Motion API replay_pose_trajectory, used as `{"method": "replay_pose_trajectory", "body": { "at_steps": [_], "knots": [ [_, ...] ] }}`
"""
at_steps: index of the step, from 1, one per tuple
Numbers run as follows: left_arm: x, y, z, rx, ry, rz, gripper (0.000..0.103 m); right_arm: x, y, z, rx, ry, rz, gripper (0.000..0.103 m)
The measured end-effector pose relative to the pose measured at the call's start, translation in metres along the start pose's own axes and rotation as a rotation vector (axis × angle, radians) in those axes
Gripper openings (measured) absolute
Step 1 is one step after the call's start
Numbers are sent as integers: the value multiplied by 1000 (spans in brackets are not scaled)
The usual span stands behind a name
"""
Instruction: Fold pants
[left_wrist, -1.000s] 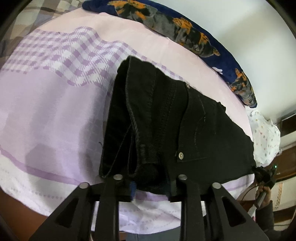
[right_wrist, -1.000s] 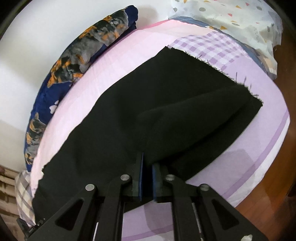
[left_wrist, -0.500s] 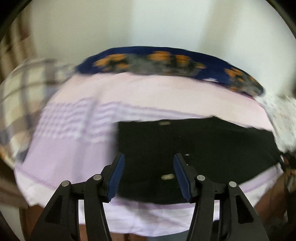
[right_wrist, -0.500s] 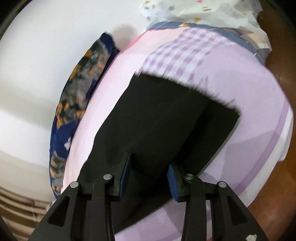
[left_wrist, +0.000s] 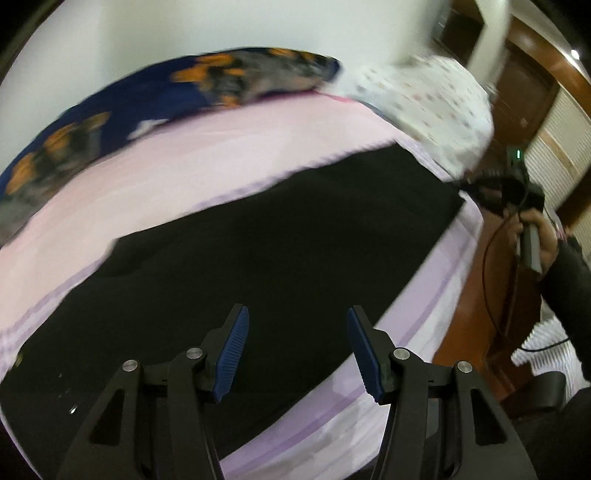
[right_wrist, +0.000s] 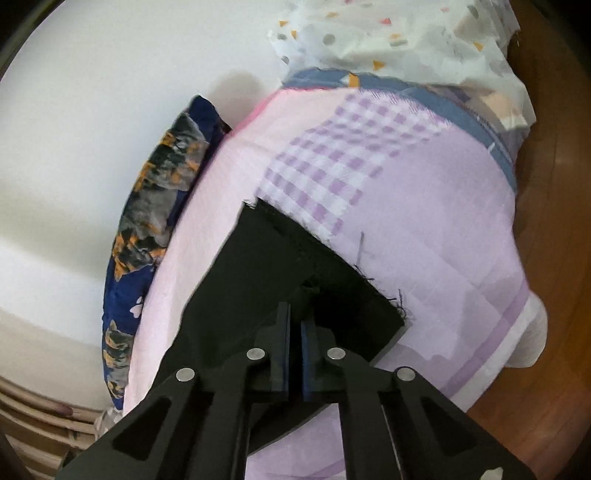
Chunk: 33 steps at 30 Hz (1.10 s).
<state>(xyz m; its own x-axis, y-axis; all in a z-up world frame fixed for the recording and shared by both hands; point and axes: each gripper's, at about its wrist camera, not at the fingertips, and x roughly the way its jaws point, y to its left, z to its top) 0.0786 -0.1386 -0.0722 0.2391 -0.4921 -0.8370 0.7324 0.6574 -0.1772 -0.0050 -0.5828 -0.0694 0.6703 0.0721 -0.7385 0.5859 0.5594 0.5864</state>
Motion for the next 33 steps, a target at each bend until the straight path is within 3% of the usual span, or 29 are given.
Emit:
{"method": "replay_pose_trajectory", "body": {
  "at_steps": [5, 10, 16, 19, 20, 22, 25, 28, 33],
  "knots": [
    [29, -10, 8, -5, 55, -76, 56, -20, 13, -3, -111, -57, -78, 3],
    [39, 1, -5, -78, 94, -70, 56, 1, -9, -9, -76, 8, -155, 3],
    [38, 18, -22, -143, 98, -55, 56, -7, -13, -18, -76, -38, -205, 4],
    [42, 27, -29, -169, 108, -36, 56, -5, -17, -15, -60, -21, -216, 10],
    [42, 30, -32, -187, 100, -35, 56, -9, -16, -14, -61, -26, -228, 13],
    [37, 38, -34, -226, 76, -43, 56, -17, -11, -12, -71, -44, -268, 28],
    [17, 50, -34, -275, -20, -12, 56, -34, 9, -9, -134, -95, -295, 28],
    [-7, 67, -35, -319, -126, 79, 56, -35, 46, -8, -247, -83, -253, 28],
    [-33, 103, -41, -391, -207, 210, 56, 11, 145, -32, -484, 98, -13, 28]
  ]
}}
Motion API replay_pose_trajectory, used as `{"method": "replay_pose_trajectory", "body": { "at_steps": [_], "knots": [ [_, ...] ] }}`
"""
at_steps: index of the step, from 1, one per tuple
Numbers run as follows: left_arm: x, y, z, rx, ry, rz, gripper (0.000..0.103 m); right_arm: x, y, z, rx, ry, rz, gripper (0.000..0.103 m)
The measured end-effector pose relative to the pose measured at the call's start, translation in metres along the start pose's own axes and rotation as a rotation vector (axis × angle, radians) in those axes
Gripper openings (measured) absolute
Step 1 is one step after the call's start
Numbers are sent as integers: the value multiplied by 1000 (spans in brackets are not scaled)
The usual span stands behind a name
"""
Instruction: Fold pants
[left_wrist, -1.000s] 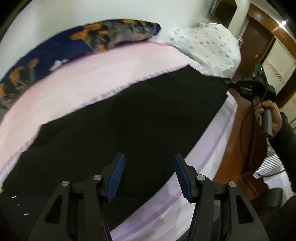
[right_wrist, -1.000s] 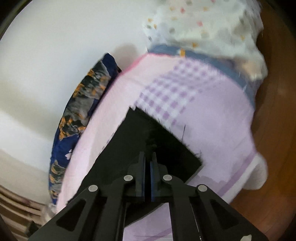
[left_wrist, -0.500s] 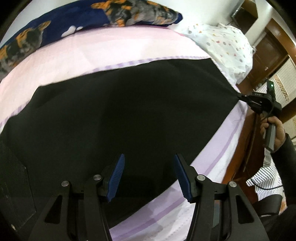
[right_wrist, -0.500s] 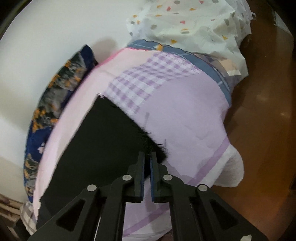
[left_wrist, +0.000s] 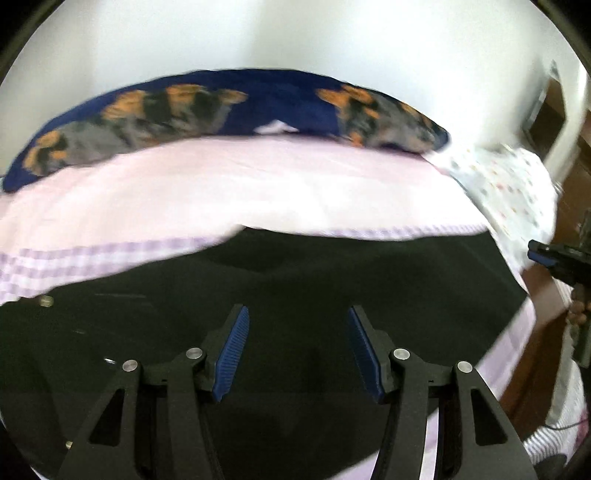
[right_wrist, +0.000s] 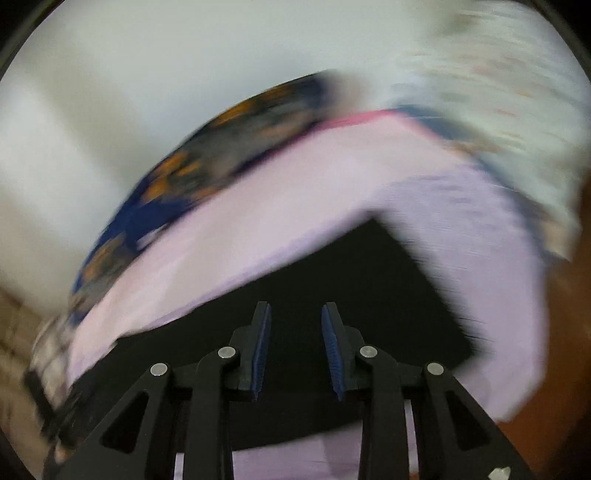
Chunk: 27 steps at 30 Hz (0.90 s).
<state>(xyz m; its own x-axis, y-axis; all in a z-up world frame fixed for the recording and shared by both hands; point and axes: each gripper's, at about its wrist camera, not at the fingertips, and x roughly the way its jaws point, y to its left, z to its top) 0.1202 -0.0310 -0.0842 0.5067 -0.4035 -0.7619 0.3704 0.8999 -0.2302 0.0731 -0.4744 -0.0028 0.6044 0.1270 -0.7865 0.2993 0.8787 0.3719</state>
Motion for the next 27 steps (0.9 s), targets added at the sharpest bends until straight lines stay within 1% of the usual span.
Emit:
{"method": "replay_pose_trajectory", "body": {
  "at_steps": [3, 4, 7, 10, 13, 17, 19, 23, 24, 25, 26, 27],
  "knots": [
    [-7, 26, 1, -53, -15, 34, 56, 45, 70, 5, -161, 118, 135, 28],
    [-6, 31, -2, -60, -13, 41, 56, 65, 99, 5, -221, 173, 185, 28],
    [-11, 48, -10, -78, 2, 72, 56, 108, 158, -2, -339, 290, 286, 28],
    [-15, 60, -16, -98, 15, 88, 56, 152, 216, -17, -456, 410, 366, 28],
    [-20, 75, -24, -118, 22, 96, 56, 189, 266, -34, -569, 520, 411, 28],
    [-22, 89, -35, -138, 36, 84, 56, 225, 301, -47, -657, 586, 413, 29],
    [-23, 92, -40, -139, 38, 74, 56, 240, 312, -49, -680, 616, 413, 38],
    [-22, 94, -45, -140, 42, 63, 56, 260, 321, -56, -685, 682, 430, 38],
    [-21, 95, -46, -142, 44, 59, 56, 263, 323, -56, -687, 694, 430, 36],
    [-20, 96, -47, -141, 46, 55, 56, 265, 326, -58, -695, 698, 431, 18],
    [-20, 97, -48, -141, 45, 50, 56, 264, 329, -58, -703, 692, 437, 11],
    [-19, 98, -49, -144, 44, 45, 56, 264, 333, -58, -713, 679, 435, 10]
  ]
}}
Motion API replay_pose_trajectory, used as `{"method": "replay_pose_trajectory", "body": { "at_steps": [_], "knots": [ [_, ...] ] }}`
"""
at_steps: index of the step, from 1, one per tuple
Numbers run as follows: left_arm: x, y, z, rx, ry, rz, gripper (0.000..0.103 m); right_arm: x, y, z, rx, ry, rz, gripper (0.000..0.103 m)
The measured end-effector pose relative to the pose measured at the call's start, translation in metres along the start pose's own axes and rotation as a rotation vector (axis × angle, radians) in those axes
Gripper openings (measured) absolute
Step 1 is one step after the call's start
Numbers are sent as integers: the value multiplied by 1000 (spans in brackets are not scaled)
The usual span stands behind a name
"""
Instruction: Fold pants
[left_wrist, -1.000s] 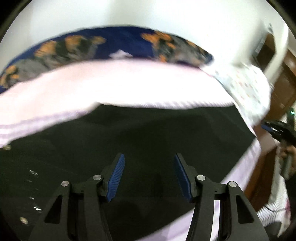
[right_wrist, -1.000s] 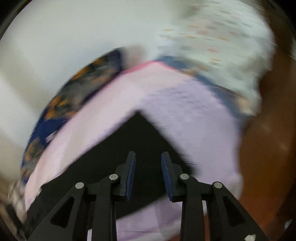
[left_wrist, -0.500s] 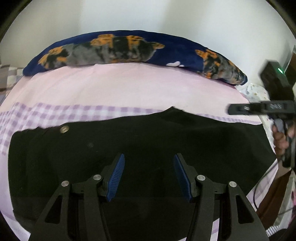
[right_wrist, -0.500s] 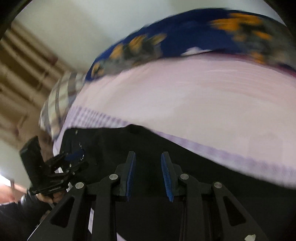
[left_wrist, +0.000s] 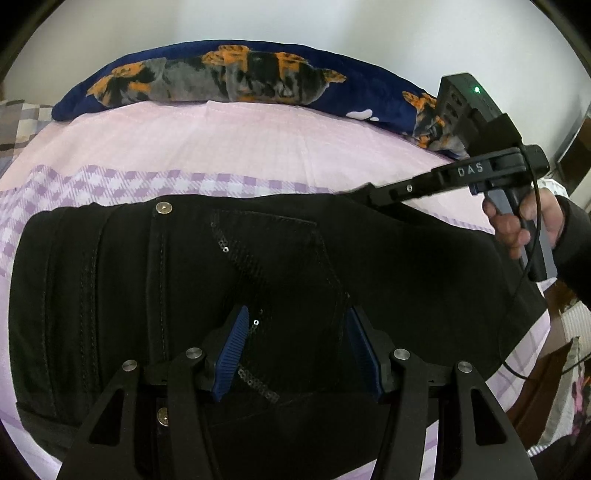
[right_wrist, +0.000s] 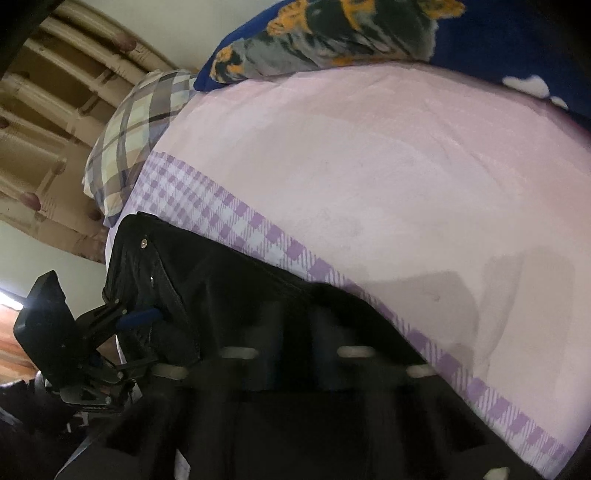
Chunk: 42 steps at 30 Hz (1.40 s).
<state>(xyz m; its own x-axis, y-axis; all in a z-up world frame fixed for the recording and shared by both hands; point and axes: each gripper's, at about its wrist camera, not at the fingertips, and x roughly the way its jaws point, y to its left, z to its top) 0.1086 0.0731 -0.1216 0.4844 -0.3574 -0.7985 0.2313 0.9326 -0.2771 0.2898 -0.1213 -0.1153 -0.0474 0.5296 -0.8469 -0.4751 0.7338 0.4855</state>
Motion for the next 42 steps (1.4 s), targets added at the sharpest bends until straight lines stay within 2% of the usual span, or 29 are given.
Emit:
{"method": "replay_pose_trajectory", "body": {
  "at_steps": [4, 7, 10, 14, 17, 20, 23, 26, 28, 31, 36, 39, 42],
  "knots": [
    [-2, 5, -4, -24, -8, -27, 56, -10, 8, 10, -41, -85, -76, 6],
    [-3, 6, -9, -23, -17, -34, 56, -1, 1, 11, -37, -86, -126, 4],
    [-3, 2, -13, 4, -21, -13, 56, 5, -7, 11, -16, -100, -128, 4],
    [-2, -4, -9, 23, -2, 15, 56, -6, -4, 10, 5, -126, -136, 14],
    [-9, -15, 4, 56, -11, 27, 57, -41, -2, 3, 27, -230, -171, 15],
    [-17, -32, 20, 102, -67, -2, 58, -76, -7, -17, 67, -303, -207, 17],
    [-8, -58, 40, 173, -90, -48, 59, -96, -19, -45, 131, -330, -245, 17],
    [12, -82, 56, 224, -79, -99, 59, -107, -33, -76, 200, -343, -291, 17],
    [34, -97, 66, 237, -44, -154, 59, -109, -41, -95, 241, -347, -292, 18],
    [63, -111, 75, 237, 4, -188, 59, -106, -49, -121, 291, -333, -291, 18],
    [105, -112, 91, 222, 54, -134, 59, -102, -63, -148, 364, -342, -280, 18],
    [112, -109, 96, 205, 51, -132, 59, -108, -73, -161, 400, -368, -294, 19],
    [115, -108, 96, 198, 51, -125, 59, -117, -85, -177, 441, -379, -343, 22]
  ]
}}
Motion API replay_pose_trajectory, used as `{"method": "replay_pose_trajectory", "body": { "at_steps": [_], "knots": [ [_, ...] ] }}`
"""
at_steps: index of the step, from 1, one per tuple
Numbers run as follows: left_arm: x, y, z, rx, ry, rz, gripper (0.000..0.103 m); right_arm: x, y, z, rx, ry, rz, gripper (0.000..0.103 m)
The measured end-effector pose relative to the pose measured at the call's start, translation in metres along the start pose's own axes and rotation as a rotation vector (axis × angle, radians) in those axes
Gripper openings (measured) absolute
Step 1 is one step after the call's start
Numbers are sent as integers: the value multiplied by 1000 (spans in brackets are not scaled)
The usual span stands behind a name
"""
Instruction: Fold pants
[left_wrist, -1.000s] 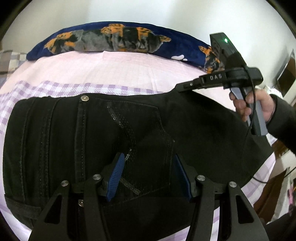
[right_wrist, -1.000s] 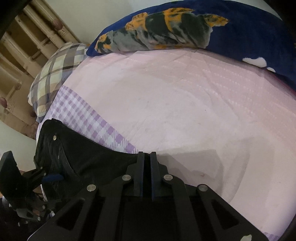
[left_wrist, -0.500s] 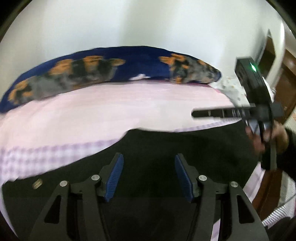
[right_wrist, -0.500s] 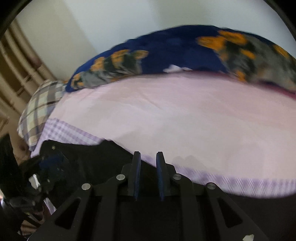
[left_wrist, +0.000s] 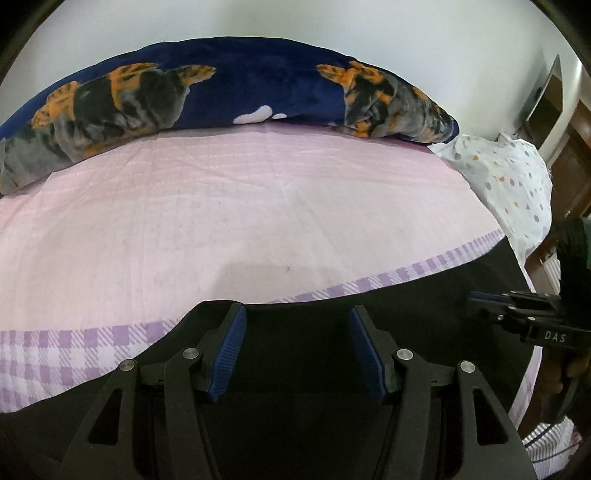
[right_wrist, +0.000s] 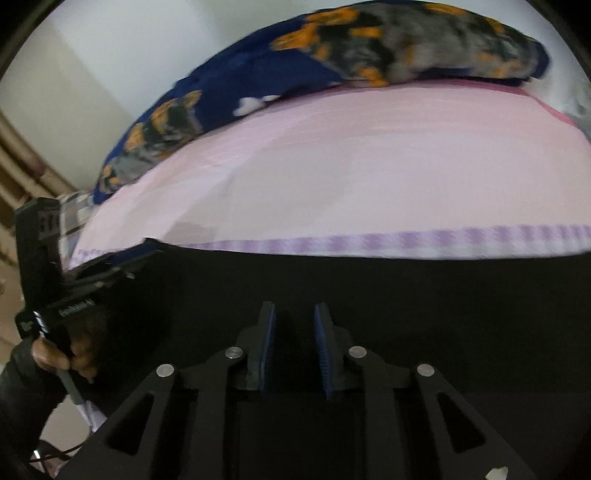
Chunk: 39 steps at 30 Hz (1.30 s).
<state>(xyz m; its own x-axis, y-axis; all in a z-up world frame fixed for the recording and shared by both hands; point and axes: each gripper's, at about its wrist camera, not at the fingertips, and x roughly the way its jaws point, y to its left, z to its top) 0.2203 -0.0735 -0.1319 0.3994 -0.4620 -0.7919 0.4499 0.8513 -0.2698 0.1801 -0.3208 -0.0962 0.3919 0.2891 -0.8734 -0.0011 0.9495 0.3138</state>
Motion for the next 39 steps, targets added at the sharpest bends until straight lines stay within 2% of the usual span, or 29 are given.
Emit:
{"method": "replay_pose_trajectory", "body": {
  "at_steps": [4, 9, 15, 20, 22, 26, 31, 35, 39],
  "knots": [
    [1, -9, -2, 38, -2, 46, 59, -15, -32, -13, 79, -15, -34, 21],
    [-30, -24, -11, 48, -37, 67, 59, -51, -62, -39, 192, -56, -87, 29],
    [-63, -36, -46, 34, -35, 61, 62, -112, -99, -82, 373, -155, -104, 33],
    [-77, -39, -78, 1, -27, 81, 62, -148, -138, -124, 505, -198, -166, 33],
    [-79, -42, -86, -13, -21, 86, 62, -156, -151, -137, 547, -205, -196, 33],
    [-84, -53, -97, -16, -20, 79, 62, -164, -169, -154, 601, -232, -195, 33],
    [-82, -66, -106, 2, 1, 73, 62, -163, -193, -160, 683, -266, -178, 33],
    [-81, -74, -108, 23, 11, 90, 62, -164, -212, -160, 737, -329, -160, 31],
    [-77, -70, -106, -12, 28, 97, 62, -164, -226, -154, 771, -377, -129, 30]
  ]
}}
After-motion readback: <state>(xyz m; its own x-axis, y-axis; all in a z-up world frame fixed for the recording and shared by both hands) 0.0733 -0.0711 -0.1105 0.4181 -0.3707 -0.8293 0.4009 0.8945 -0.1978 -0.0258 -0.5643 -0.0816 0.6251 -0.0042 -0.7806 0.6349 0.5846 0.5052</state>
